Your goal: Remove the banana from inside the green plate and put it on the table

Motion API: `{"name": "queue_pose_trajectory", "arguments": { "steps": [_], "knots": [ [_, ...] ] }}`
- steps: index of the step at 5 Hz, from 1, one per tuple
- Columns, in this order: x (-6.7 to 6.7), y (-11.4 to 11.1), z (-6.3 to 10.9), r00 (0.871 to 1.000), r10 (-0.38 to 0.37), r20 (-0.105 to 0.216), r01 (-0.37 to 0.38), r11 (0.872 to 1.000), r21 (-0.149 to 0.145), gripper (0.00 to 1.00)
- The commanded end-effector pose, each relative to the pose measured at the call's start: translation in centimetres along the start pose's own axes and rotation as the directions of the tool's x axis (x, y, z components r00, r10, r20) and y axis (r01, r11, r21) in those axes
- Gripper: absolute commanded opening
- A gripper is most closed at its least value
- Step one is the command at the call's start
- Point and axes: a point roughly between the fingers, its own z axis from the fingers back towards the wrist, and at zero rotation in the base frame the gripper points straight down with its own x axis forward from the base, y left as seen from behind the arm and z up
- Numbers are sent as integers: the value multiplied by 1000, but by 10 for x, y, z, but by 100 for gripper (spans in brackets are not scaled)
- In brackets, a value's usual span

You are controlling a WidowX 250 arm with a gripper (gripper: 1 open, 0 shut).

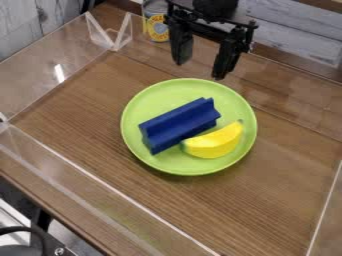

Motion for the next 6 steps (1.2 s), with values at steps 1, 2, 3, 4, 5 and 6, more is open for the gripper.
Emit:
{"name": "queue_pose_trajectory", "arguments": {
  "steps": [1,2,3,4,5,6],
  "knots": [
    [-8,-1,-9,999,-47,6,47,999,1,100],
    [-19,-4,-21,991,-129,21,129,992,7,100],
    [-24,-3,-35,983,-183,35,182,983,18,100],
    [-27,-2,-42,978,-204,41,203,979,20,100],
    [-30,-1,-47,976,-215,48,214,977,18,100],
    [-33,0,-50,974,-220,52,220,975,10,100]
  ]
}}
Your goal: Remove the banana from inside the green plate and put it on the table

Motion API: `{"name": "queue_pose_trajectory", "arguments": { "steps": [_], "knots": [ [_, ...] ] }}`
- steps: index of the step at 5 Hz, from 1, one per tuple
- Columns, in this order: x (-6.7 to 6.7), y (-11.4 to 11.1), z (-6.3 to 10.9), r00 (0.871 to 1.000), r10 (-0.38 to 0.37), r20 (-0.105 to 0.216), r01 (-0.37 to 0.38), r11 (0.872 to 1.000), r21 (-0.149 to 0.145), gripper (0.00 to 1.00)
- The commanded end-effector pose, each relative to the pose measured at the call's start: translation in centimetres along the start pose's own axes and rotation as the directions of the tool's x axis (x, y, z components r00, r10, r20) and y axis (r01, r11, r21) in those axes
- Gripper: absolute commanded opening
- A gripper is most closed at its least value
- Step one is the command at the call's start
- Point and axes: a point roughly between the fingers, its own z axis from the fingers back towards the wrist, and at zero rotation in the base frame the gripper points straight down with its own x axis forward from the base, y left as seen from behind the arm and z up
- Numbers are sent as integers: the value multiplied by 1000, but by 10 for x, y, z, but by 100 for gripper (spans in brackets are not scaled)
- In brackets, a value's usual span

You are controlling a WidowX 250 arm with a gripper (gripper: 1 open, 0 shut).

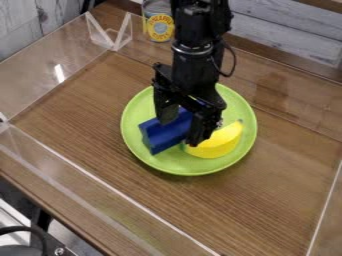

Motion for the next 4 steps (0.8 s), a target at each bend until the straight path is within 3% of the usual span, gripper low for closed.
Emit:
{"name": "queue_pose_trajectory", "arguments": {
  "steps": [1,4],
  "knots": [
    [1,4,13,998,-1,70,1,1000,0,100],
    [-1,5,8,997,-5,78,7,1000,-23,100]
  ]
}}
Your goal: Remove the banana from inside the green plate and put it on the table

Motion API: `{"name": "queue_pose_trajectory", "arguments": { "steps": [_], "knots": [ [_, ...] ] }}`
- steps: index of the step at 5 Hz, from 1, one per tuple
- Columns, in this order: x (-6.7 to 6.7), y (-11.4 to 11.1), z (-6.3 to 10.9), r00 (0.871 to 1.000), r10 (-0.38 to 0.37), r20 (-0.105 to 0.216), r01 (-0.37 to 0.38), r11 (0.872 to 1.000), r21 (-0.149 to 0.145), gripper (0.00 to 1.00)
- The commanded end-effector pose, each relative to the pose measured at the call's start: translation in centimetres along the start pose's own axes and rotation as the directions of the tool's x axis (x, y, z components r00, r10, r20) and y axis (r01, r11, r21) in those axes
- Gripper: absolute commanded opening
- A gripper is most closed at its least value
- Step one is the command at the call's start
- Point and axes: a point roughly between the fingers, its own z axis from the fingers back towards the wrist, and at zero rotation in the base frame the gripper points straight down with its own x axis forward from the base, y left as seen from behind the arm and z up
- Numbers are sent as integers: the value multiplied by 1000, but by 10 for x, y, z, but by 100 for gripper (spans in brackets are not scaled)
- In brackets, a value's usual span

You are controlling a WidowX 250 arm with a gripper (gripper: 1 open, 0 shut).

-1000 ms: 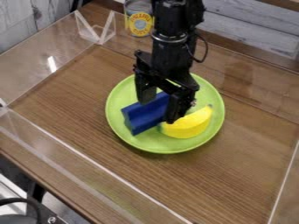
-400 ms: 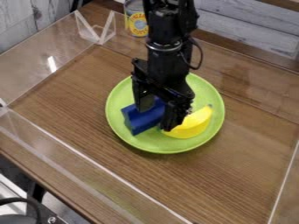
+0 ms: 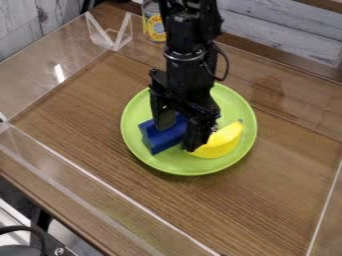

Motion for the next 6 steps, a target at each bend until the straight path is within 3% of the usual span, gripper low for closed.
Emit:
{"name": "queue_pose_trajectory", "arguments": {
  "steps": [1,6],
  "knots": [
    [4,3,11,999,0,54,0,1000,7,100],
    [8,7,4,999,-16,49,17,1000,-9,100]
  ]
}}
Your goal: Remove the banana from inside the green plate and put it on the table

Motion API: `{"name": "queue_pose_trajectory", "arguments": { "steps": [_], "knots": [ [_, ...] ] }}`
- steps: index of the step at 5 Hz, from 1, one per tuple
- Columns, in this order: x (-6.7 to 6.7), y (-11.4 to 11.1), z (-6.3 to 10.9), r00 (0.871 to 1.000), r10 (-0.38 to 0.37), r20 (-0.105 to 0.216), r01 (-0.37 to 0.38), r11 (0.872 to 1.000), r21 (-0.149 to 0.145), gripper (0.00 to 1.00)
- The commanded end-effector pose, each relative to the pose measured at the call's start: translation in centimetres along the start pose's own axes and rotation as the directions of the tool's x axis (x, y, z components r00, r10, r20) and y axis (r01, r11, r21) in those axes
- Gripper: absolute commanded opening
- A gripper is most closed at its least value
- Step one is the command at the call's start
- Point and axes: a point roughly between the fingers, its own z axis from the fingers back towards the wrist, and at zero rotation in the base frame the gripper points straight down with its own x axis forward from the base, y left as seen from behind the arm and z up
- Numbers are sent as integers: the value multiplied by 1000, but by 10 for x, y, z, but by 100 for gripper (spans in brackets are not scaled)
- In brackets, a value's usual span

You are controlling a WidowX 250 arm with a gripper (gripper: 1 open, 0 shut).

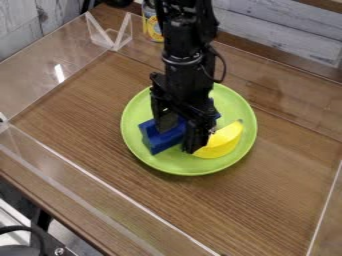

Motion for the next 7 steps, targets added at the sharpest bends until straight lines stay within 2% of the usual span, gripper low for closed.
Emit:
{"name": "queue_pose_trajectory", "arguments": {
  "steps": [1,3,4,7],
  "knots": [
    [9,7,12,999,11,38,-12,1000,12,100],
    [9,7,8,999,18,37,-18,1000,9,100],
    [10,8,6,999,24,38,-24,1000,8,0],
    [16,1,11,996,14,87,-14,1000,1,0]
  ]
}}
